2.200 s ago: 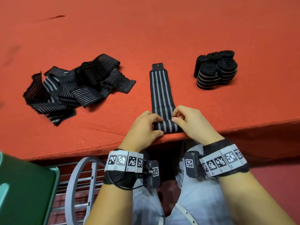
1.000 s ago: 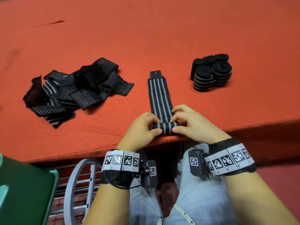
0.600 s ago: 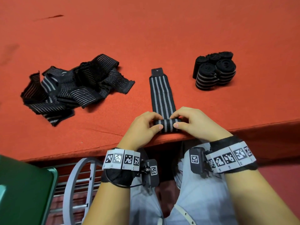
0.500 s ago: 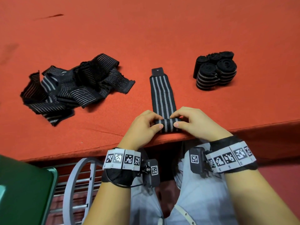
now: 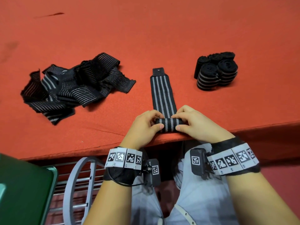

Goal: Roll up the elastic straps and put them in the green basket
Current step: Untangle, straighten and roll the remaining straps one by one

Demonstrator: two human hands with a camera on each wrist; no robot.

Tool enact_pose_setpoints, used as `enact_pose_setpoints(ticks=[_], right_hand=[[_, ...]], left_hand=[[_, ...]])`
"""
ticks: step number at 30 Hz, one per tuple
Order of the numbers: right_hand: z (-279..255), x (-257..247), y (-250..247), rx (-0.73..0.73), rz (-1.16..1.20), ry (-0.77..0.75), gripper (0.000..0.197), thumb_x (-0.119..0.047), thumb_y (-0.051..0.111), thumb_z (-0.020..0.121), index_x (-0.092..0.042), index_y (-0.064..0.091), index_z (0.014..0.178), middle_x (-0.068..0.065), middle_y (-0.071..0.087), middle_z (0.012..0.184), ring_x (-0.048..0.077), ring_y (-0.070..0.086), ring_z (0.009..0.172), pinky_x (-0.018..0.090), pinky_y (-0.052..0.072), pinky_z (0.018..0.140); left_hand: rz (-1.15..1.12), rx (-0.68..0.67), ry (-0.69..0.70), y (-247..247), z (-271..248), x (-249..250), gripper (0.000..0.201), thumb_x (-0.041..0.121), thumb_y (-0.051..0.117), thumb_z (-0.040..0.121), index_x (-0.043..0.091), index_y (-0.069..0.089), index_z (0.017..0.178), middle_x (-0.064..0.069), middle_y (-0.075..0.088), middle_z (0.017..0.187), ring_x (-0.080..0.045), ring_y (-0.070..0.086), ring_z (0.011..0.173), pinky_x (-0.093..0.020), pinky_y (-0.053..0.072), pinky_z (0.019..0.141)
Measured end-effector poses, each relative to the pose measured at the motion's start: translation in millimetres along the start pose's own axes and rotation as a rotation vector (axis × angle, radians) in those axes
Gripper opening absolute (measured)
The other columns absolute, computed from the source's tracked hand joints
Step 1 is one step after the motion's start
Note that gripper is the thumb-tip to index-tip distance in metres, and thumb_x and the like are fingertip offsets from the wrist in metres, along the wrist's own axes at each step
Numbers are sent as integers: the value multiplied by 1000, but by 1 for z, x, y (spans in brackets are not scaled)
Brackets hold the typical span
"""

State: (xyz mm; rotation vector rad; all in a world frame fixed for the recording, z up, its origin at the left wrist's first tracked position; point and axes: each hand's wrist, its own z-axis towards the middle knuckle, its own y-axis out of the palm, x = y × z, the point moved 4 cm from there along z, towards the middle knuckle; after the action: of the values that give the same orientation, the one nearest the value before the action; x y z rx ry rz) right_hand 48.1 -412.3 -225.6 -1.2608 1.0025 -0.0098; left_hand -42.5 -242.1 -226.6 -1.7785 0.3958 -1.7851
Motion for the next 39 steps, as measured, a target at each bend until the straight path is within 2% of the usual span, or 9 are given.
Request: enact_pose_setpoints(ticks=[5,8,11,15,21,26,31,34,39], right_hand=[[-4,4,0,47,63,27,46,-22,72,87,-29,60,131,-14,56,111,2,54,100,26,42,92],[-5,8,-1,56,169,54,40,-23,74,85,-41,61,118,-14,64,113,8,61,104,34,48,96],[-10,6,-3,43,244,71,33,-20,75,84,-42,62,105,-12,67,101,11,66,89,33,54,84],[-13,6,-3,25,358,87,31,-15,75,85,-39,64,100,-6,65,85,12,62,70,31,53,72],[-4,11,-2,39,382,151,18,-17,74,86,-32,68,94,-5,66,75,8,57,65,36,50,72],[1,10,-3,72,387,203,11,-18,73,87,-28,71,92,-5,68,79,7,58,67,30,48,71],[1,5,-6,95,353,201,11,-20,71,88,-30,73,94,-10,71,93,3,64,89,22,46,78],[3,6,-4,114,345,210,11,-21,70,89,-28,74,97,-13,71,94,0,62,89,19,42,76],[6,10,-2,208,285,177,11,-22,69,89,-30,67,96,-7,60,86,3,54,73,23,41,70]], left_hand=[[-49,-3,-45,0,0,-1,20,16,71,86,28,66,101,5,66,92,-17,62,83,-35,52,82],[-93,-16,-89,-2,-1,-1,21,17,70,88,33,61,99,7,60,82,-12,56,70,-33,50,71],[-114,-56,-140,-2,-6,-1,16,19,68,91,33,61,94,8,55,74,-8,51,63,-29,44,63],[-199,-84,-210,0,-10,6,6,12,65,93,18,63,96,-3,57,71,-13,57,54,-22,46,50],[-236,-57,-296,1,-6,7,7,11,62,96,6,65,99,-3,57,67,-12,55,46,-14,36,36],[-207,-3,-183,1,-2,6,8,14,64,94,21,61,96,1,58,81,-11,54,57,-30,48,51],[-108,81,-110,0,2,4,12,19,69,90,27,67,82,7,60,88,-8,55,71,-41,54,72],[-88,84,-73,-2,3,9,9,21,78,82,26,70,81,6,60,91,-14,59,71,-38,55,71],[25,19,-66,-3,4,11,32,24,87,72,21,72,100,6,57,98,-12,57,76,-27,50,73]])
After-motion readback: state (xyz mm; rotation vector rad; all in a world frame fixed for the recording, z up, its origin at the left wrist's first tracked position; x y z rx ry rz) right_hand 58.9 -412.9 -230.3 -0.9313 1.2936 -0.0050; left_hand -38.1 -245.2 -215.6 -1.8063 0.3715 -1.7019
